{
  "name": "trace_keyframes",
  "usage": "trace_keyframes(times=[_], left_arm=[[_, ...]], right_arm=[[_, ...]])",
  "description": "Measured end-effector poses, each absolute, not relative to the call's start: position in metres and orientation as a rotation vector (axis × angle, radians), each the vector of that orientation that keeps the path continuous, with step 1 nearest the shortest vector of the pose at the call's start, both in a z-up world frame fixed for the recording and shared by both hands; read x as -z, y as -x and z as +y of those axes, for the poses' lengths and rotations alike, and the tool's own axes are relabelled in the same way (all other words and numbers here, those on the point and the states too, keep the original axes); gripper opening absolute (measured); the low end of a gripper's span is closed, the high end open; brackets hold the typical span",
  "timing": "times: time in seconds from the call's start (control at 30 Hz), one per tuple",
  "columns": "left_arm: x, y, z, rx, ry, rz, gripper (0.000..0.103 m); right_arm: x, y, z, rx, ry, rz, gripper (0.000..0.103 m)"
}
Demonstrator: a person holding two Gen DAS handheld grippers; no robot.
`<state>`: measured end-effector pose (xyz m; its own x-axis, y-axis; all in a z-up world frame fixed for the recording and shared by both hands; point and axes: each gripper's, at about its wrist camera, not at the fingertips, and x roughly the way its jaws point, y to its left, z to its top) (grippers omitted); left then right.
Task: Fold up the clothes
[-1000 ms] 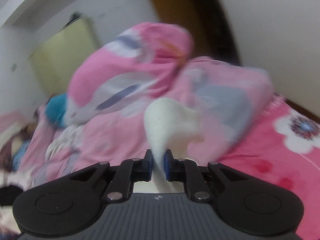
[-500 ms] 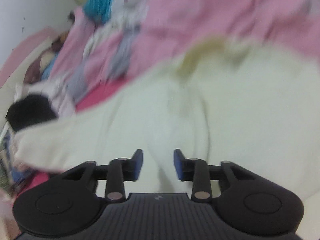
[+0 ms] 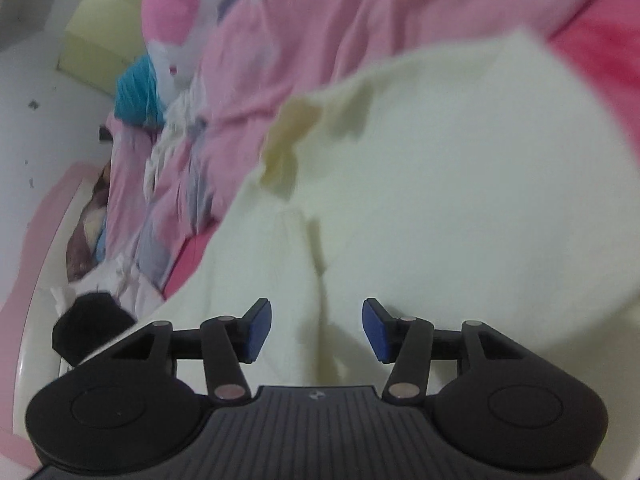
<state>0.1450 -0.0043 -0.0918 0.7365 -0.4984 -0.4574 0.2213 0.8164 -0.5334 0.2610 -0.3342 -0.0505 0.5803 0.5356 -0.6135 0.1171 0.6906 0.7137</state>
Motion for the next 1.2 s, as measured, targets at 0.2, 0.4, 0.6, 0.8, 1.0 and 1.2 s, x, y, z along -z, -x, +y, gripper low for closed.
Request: trace_keyframes(times=[0.2, 0.4, 0.6, 0.8, 1.0, 1.2], left_arm=[[0.087, -0.139, 0.012, 0.388, 0.554, 0.622, 0.064], [0.082, -0.124, 0.014, 0.419, 0.532, 0.617, 0.067], [0.082, -0.128, 0.013, 0.422, 0.555, 0.635, 0.067], [0.081, -0.146, 0.013, 0.346, 0.610, 0.676, 0.067], [0.075, -0.178, -0.006, 0.187, 0.566, 0.726, 0.064], [0.062, -0.213, -0.021, 0.129, 0.483, 0.708, 0.006]], right_arm=[[0.057, -0.265, -0.287, -0.431, -0.781, 0.910, 0.054], [0.031, -0.231, -0.226, -0.641, -0.499, 0.867, 0.062], [0.022, -0.201, -0.221, -0.752, -0.483, 0.869, 0.062], [0.019, -0.150, -0.344, -0.531, -0.787, 0.693, 0.062], [0.051, -0.103, -0.459, -0.115, -0.958, 0.574, 0.060], [0.073, -0.096, -0.473, 0.044, -0.867, 0.514, 0.054]])
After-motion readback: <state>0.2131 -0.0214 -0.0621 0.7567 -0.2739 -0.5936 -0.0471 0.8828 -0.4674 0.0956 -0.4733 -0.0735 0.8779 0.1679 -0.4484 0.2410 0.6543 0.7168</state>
